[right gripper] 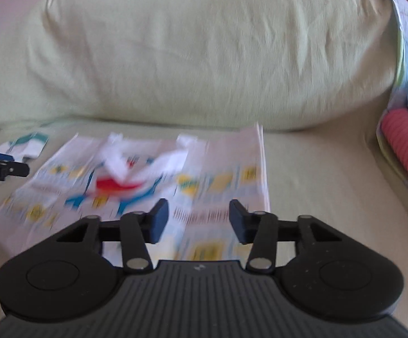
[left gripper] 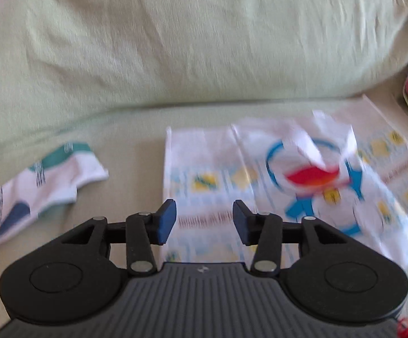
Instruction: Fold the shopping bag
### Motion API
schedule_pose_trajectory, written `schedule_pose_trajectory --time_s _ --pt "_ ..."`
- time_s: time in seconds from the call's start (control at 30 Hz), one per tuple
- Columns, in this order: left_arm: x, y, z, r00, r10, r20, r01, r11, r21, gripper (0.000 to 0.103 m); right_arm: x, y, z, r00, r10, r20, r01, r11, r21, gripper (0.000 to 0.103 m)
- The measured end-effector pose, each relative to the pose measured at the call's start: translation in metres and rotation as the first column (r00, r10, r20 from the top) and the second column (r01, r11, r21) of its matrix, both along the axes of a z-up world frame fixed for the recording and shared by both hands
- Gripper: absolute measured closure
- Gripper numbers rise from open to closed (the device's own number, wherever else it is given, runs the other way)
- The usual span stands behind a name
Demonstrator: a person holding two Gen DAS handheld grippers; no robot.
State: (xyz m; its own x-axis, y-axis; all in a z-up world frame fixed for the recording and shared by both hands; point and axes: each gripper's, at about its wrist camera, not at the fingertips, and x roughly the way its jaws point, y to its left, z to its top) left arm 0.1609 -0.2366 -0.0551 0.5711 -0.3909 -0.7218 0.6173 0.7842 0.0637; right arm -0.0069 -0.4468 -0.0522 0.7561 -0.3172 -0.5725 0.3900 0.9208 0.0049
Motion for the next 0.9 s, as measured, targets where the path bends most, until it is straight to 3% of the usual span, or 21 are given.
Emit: schedule_pose_trajectory --time_s 0.1,0.2,0.3,0.4,0.6,0.73,0.8,0.9 --pt "-0.001 -0.003 -0.018 0.998 0.058 -0.017 -0.057 0.997 0.051 0.05 -0.011 -0.001 -0.028 0.995 -0.03 -0.1 0.037 0.997 0.068 0.07" --pt "-0.006 -0.005 -0.001 0.994 0.107 -0.024 -0.105 0.99 0.09 0.051 -0.013 0.004 -0.02 0.991 -0.043 -0.125 0.048 0.998 0.037 0.07" --pt "-0.028 0.007 0.029 0.99 0.141 -0.004 -0.14 0.988 0.061 0.047 -0.028 0.009 0.007 0.996 -0.068 -0.057 0.073 0.993 0.094 0.069" --pt "-0.062 0.03 0.059 0.983 0.182 0.013 -0.182 0.983 0.038 0.039 -0.048 0.023 0.026 0.996 -0.091 -0.003 0.091 0.988 0.129 0.057" --pt "-0.119 0.074 0.081 0.976 0.215 0.021 -0.216 0.976 0.029 0.033 -0.093 0.058 0.037 0.995 -0.1 0.022 0.092 0.967 0.239 0.041" --pt "-0.148 0.093 0.094 0.977 0.212 0.026 -0.212 0.977 0.015 0.032 -0.113 0.075 0.051 0.995 -0.095 0.031 0.085 0.968 0.237 0.037" --pt "-0.162 0.1 0.103 0.978 0.203 0.038 -0.203 0.979 -0.006 0.031 -0.127 0.083 0.065 0.993 -0.102 0.064 0.085 0.97 0.229 0.028" --pt "-0.179 0.105 0.115 0.984 0.174 0.049 -0.172 0.984 -0.046 0.027 -0.143 0.095 0.083 0.988 -0.119 0.099 0.096 0.974 0.207 0.023"
